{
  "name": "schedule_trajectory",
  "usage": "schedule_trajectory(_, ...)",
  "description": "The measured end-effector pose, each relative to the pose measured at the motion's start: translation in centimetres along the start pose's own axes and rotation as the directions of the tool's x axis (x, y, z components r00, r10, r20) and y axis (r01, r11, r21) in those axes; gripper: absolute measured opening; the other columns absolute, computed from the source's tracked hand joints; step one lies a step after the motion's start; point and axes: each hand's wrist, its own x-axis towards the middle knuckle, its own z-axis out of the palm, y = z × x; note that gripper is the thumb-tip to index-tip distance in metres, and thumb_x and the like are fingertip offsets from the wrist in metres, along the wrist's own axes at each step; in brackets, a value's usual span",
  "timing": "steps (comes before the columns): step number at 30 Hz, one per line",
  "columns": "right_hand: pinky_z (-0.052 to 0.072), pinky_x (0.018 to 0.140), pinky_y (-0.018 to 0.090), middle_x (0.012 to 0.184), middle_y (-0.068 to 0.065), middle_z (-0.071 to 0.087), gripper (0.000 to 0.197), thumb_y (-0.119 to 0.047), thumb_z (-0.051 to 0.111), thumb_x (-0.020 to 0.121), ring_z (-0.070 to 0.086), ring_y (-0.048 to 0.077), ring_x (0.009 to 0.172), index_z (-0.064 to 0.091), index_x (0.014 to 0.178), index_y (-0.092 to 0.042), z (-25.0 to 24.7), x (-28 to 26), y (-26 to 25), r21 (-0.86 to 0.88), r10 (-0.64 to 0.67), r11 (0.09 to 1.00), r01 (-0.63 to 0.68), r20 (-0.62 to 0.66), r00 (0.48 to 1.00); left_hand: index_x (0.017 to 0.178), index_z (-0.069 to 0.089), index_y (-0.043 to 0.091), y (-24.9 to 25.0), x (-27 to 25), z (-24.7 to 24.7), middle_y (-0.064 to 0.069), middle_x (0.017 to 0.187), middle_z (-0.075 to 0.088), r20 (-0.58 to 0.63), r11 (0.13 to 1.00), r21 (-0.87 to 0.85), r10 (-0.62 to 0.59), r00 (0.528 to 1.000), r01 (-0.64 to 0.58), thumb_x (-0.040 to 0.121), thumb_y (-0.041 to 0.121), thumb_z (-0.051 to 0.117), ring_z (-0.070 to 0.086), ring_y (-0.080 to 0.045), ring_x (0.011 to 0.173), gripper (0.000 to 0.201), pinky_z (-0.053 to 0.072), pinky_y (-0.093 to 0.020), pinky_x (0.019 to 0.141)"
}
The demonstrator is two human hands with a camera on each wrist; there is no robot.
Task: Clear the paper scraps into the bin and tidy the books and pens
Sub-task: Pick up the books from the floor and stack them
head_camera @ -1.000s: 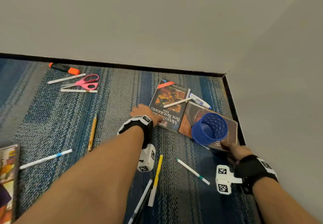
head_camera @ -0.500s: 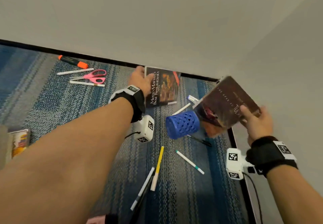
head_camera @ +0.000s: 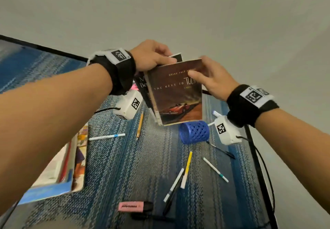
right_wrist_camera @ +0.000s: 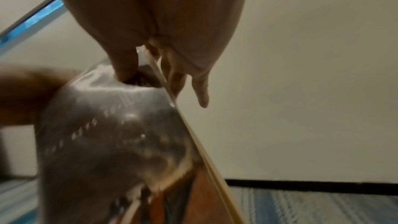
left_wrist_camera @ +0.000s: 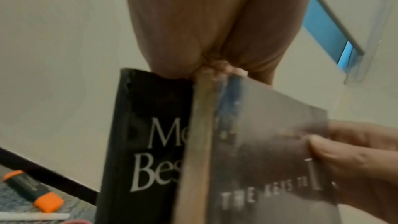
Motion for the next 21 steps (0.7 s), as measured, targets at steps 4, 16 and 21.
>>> schedule_trajectory(4, 0.057, 0.081, 0.031, 0.11, 0.017, 0.063, 0.03, -0.013, 0.055, 0.095, 0.065, 0.017, 0.091, 0.035, 0.115, -0.005, 7.5, 1.2, -1.9, 0.282, 0.031, 0.958, -0.052, 0.076, 0.997, 0.092, 0.071, 0.012, -1.9, -4.5, -4.1, 0.001, 0.074, 0.066, -0.109, 0.994, 0.105, -0.028, 0.994, 0.039, 0.086, 0.033, 0.069, 0.058, -0.001, 0.055, 0.022, 0.049, -0.01, 0.055)
schedule_trajectory(16, 0.051, 0.08, 0.017, 0.106, 0.002, 0.066, 0.026, -0.004, 0.054, 0.093, 0.065, 0.002, 0.094, 0.05, 0.119, 0.0, 20.8, -3.0, -2.0, 0.48, 0.028, 0.863, -0.157, 0.265, 0.964, 0.142, 0.03, 0.014, -16.6, -19.9, -7.0, 0.005, 0.131, 0.052, -0.322, 0.914, -0.168, -0.404, 0.856, 0.368, 0.03, 0.066, 0.083, 0.053, -0.009, 0.119, 0.134, 0.041, -0.029, 0.103)
schedule_trajectory(21, 0.05, 0.091, 0.023, 0.117, 0.002, 0.067, 0.048, -0.012, 0.069, 0.082, 0.062, 0.01, 0.11, 0.049, 0.125, -0.005, 21.5, -5.6, 1.0, 0.511, 0.126, 0.827, -0.233, 0.236, 0.964, 0.125, 0.052, 0.004, -18.7, -19.9, -1.3, -0.008, 0.113, 0.07, -0.231, 0.897, -0.381, -0.327, 0.916, 0.224, 0.057, 0.016, 0.091, 0.067, -0.019, 0.106, 0.079, 0.049, -0.045, 0.1)
